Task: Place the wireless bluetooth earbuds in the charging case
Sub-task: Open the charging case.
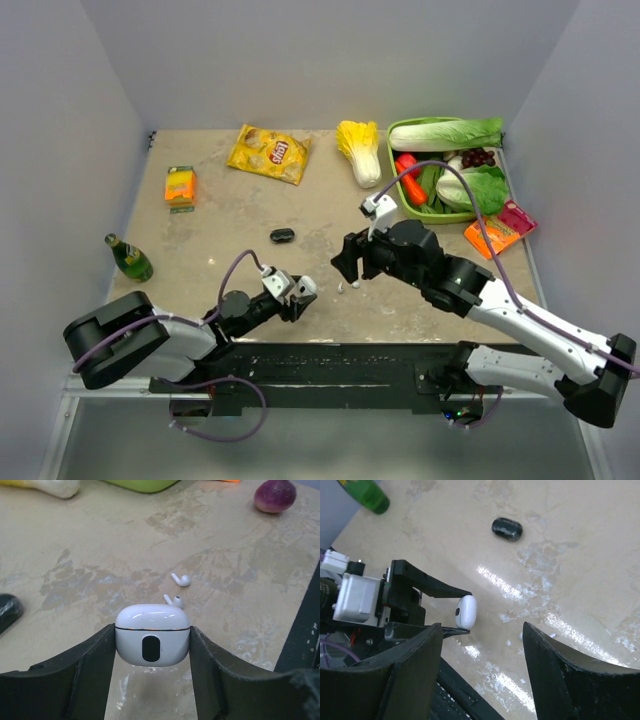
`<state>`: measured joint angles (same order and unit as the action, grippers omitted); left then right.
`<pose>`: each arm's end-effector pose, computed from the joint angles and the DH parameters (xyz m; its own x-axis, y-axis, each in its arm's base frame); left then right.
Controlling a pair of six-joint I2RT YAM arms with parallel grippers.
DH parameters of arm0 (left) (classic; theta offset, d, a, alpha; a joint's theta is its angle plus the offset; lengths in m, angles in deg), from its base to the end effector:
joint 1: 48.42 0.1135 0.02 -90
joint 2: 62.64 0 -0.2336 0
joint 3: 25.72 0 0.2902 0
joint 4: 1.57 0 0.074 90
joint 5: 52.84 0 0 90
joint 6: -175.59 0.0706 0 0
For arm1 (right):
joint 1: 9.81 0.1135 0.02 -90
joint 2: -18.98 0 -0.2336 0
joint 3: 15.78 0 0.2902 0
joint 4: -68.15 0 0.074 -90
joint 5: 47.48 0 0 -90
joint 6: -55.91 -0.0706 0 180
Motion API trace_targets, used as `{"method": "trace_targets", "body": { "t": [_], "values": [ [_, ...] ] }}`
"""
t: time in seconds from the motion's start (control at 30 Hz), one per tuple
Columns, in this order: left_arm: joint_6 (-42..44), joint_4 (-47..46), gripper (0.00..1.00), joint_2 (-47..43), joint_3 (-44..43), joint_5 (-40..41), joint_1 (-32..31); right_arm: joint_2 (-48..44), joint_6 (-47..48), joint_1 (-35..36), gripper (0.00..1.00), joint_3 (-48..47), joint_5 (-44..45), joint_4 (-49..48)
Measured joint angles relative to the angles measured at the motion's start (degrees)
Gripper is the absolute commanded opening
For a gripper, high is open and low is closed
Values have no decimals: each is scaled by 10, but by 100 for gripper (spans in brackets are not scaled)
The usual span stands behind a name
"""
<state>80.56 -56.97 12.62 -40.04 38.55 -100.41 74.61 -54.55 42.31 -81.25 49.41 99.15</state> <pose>0.1525 -0.1923 0.0718 -0.1270 0.0201 -0.9917 0.7646 0.6389 -0.0849 0.1961 0.2382 0.3039 -0.4576 -0.0230 -0.8889 -0.5923 0.7534 0.2854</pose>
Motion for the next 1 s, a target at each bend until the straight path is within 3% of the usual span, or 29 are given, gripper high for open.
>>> {"method": "trace_targets", "body": {
  "t": [0.4,1.0],
  "values": [
    [82,-37,0,-31,0,-34,-52,63,10,11,67,-6,-65,11],
    [145,-50,0,-93,-7,-38,-78,119,11,39,66,-12,-74,6]
  ]
}}
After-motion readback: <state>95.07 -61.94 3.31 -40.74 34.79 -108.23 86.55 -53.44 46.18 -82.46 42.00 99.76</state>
